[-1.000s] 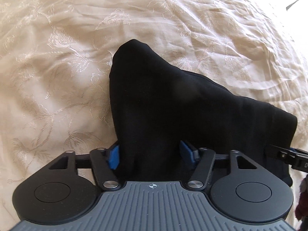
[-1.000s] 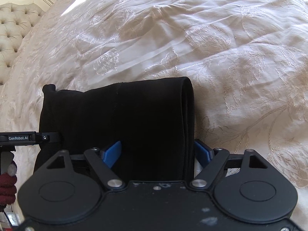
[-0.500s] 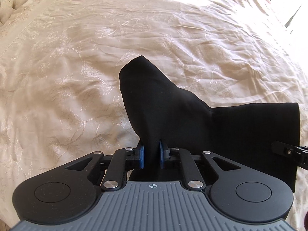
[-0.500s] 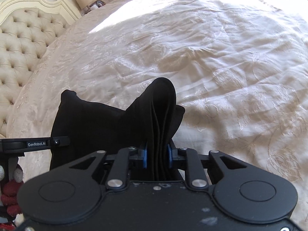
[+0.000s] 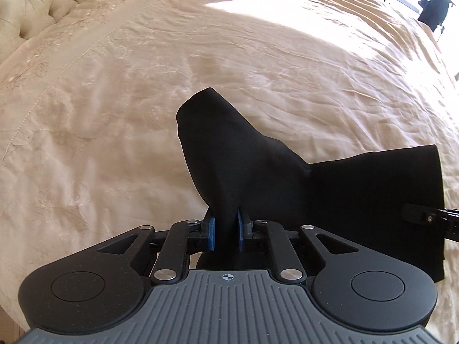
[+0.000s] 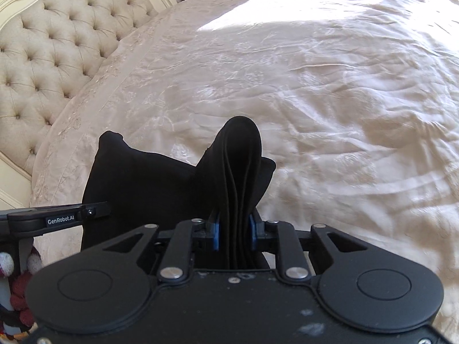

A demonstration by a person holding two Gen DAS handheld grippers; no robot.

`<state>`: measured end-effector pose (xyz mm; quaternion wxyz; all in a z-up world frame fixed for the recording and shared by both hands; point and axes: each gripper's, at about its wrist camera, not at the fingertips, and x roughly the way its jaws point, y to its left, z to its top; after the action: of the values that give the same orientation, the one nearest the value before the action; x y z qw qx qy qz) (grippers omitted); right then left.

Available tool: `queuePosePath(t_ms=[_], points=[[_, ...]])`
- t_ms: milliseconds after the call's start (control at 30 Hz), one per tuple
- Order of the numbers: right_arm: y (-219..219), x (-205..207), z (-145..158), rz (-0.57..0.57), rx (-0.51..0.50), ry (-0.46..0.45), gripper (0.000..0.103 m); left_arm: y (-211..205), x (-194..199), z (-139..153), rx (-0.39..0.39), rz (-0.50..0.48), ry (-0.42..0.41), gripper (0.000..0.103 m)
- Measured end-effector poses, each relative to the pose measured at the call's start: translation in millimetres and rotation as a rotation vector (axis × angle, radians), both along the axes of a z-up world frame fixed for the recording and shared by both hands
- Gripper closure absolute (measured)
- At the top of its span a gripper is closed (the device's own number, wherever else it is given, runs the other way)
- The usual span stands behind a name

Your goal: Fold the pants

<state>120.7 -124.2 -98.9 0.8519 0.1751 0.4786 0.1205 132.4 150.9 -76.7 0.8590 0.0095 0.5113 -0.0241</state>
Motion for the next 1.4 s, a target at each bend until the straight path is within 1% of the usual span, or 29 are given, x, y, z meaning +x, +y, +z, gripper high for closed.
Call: queuePosePath(t_ms=[167,233,267,333,367,400,433,467,533,600,667,800,967,1067,1200,1400], points=[[55,43,2,0.051,-0.018,-0.013,0.083,46,30,-3,-0.010,0.048,-0.004,0.089],[70,58,-2,0.052,-0.034,-0.012,0.083,59,41,-9,-0.011,0.055,0.008,0.088],[78,66,-6,0.044,-0.054,-0.004,0.082,64,47,-15,-0.005,0.062,0.021,0.086],[88,78,-16,0.013,-0.119,0.018,0.076,73,57,-29,0.028,0.092,0.051,0.084],[92,84,-24,-0.014,-0.187,0.043,0.074,80,59,-38,0.047,0.111,0.068,0.084],[92,88,-30,-0.041,-0.251,0.065,0.074,84,62,-45,0.066,0.131,0.081,0.084],[92,91,-33,-0.061,-0.285,0.079,0.074,90,62,-51,0.079,0.151,0.091,0.084],[88,92,-36,-0.082,-0.295,0.087,0.074,95,64,-55,0.076,0.162,0.101,0.084],[81,89,-34,-0.114,-0.279,0.084,0.074,104,63,-59,0.059,0.172,0.108,0.084],[81,86,-31,-0.121,-0.276,0.064,0.074,109,63,-60,0.067,0.166,0.099,0.084],[84,80,-26,-0.117,-0.274,0.049,0.074,109,60,-56,0.080,0.156,0.084,0.084],[95,66,-18,-0.096,-0.249,0.037,0.074,106,54,-43,0.075,0.159,0.044,0.084],[112,43,-12,-0.042,-0.241,0.032,0.074,88,41,-22,0.060,0.166,0.018,0.084],[118,27,-7,-0.011,-0.245,0.028,0.072,74,32,-14,0.048,0.177,0.030,0.083],[120,5,5,0.015,-0.248,0.015,0.069,57,14,-6,0.030,0.194,0.061,0.083],[112,-27,26,0.064,-0.281,-0.006,0.065,35,-20,11,0.043,0.199,0.049,0.083]])
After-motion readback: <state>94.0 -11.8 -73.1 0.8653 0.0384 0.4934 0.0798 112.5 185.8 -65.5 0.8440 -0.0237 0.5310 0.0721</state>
